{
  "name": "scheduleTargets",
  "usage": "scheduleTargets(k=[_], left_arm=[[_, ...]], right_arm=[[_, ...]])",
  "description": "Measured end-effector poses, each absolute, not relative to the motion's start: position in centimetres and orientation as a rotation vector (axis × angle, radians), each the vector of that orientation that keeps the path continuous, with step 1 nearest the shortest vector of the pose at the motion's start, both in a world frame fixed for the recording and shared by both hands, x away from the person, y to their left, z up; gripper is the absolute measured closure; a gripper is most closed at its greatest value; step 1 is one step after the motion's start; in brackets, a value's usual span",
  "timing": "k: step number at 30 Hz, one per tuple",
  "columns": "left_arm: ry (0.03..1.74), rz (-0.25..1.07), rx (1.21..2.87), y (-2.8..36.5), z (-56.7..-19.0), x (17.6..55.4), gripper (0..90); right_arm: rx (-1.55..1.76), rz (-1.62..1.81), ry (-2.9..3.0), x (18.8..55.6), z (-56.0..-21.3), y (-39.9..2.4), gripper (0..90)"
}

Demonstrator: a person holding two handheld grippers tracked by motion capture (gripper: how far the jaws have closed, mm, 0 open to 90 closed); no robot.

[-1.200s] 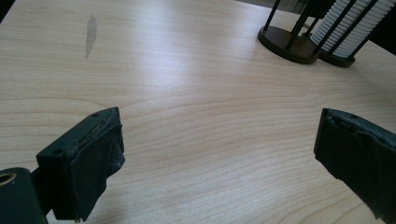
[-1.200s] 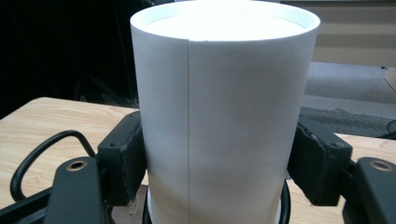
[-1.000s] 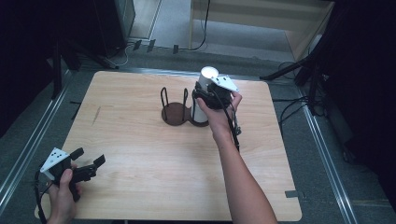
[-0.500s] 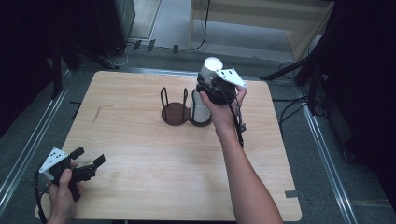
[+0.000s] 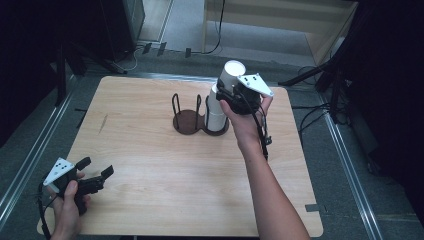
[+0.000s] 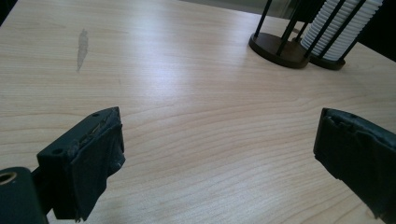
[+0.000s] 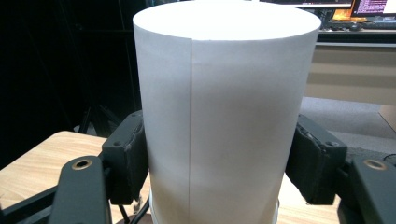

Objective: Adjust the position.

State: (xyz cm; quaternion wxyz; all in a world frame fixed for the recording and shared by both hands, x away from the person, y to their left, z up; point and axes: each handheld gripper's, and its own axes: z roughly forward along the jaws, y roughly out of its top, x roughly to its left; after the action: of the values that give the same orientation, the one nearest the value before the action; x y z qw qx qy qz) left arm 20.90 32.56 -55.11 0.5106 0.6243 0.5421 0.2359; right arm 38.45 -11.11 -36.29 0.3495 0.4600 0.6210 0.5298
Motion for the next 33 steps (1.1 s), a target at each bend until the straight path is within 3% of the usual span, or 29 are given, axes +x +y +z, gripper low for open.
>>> scheduleTargets(k=[9,12,22,26,33], left_arm=[[1.249,0.576,1.550,31.2,-53.8,21.1,2.2],[1.235,0.580,1.562,30.3,-53.2,21.2,8.1],[1.168,0.541,1.625,27.2,-51.4,22.0,7.9],[1.141,0.516,1.663,26.1,-50.7,22.4,1.1],[1.113,0.504,1.669,24.4,-49.5,23.4,0.0]], right_arm=[[1.148,1.332,1.611,35.7,-37.6,-12.2,30.0],[1.162,1.337,1.614,34.8,-38.0,-12.7,30.0],[1.167,1.324,1.646,32.6,-39.4,-14.2,29.5],[1.175,1.328,1.653,32.0,-40.3,-14.6,29.7],[1.183,1.291,1.686,31.0,-42.6,-14.6,29.5]])
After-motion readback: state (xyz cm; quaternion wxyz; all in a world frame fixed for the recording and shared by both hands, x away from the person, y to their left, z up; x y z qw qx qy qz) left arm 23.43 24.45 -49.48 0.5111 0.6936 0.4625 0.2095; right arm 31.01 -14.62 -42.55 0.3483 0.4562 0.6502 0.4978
